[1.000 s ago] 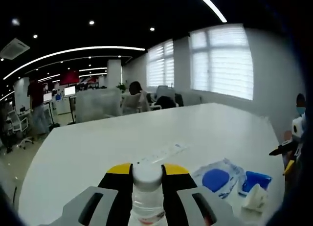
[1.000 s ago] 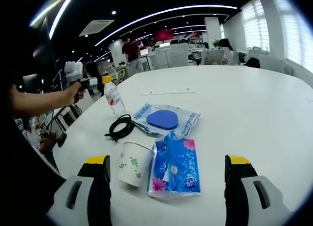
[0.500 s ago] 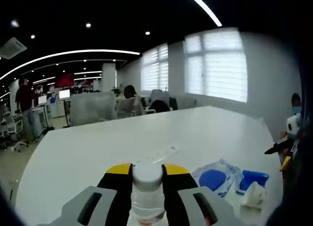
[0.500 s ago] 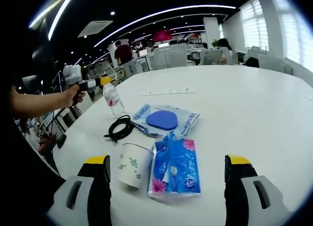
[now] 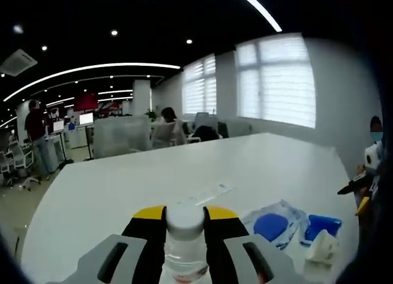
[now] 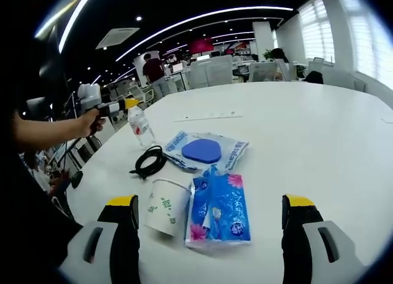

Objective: Arrange the tabletop items into an orderly group along one side of the table until the central work area is clear of visible clutter.

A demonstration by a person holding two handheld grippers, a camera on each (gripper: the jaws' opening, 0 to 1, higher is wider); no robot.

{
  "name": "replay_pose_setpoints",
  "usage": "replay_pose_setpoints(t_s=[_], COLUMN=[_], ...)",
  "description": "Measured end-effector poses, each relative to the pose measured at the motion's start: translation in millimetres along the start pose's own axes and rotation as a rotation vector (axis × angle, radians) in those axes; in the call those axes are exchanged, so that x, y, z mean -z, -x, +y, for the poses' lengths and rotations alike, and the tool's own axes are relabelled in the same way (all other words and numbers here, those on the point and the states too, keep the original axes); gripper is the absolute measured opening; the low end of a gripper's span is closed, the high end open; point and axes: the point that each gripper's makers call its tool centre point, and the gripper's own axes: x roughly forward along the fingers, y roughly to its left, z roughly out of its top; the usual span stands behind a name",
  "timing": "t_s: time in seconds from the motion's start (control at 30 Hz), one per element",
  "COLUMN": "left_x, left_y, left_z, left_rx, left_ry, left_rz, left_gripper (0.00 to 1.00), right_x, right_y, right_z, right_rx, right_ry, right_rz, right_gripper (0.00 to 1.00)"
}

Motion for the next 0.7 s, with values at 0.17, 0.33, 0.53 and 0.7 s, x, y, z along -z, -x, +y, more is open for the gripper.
replay_pose_setpoints(t_s=[0.17, 0.33, 0.53, 0.7], left_x=[0.3, -10.4, -20.7, -19.8], left_y=[2.9, 11.9, 27.9, 46.7], left_z=[0.1, -5.9, -16.2, -41.9], left_rx=[0.006, 0.024, 0.04, 0.08], left_ry=[0.028, 0.027, 0.043, 0.027], left_rz=[0.003, -0.019, -0.033, -0.022], left_gripper=[0.26, 0.32, 0.37, 0.43], right_x=[-4.4, -12.0, -24.5, -35.5], right_y=[-0.2, 1.2, 7.5, 16.4], right_z=[-0.2, 0.2, 3.8, 3.8], right_rx=[-0.008, -0.016, -0.031, -0.05], right_ry=[0.004, -0.009, 0.017, 0.051], right_rz=[-0.015, -0.043, -0.08, -0.104], right_gripper=[0.93, 0.94, 0.96, 0.98])
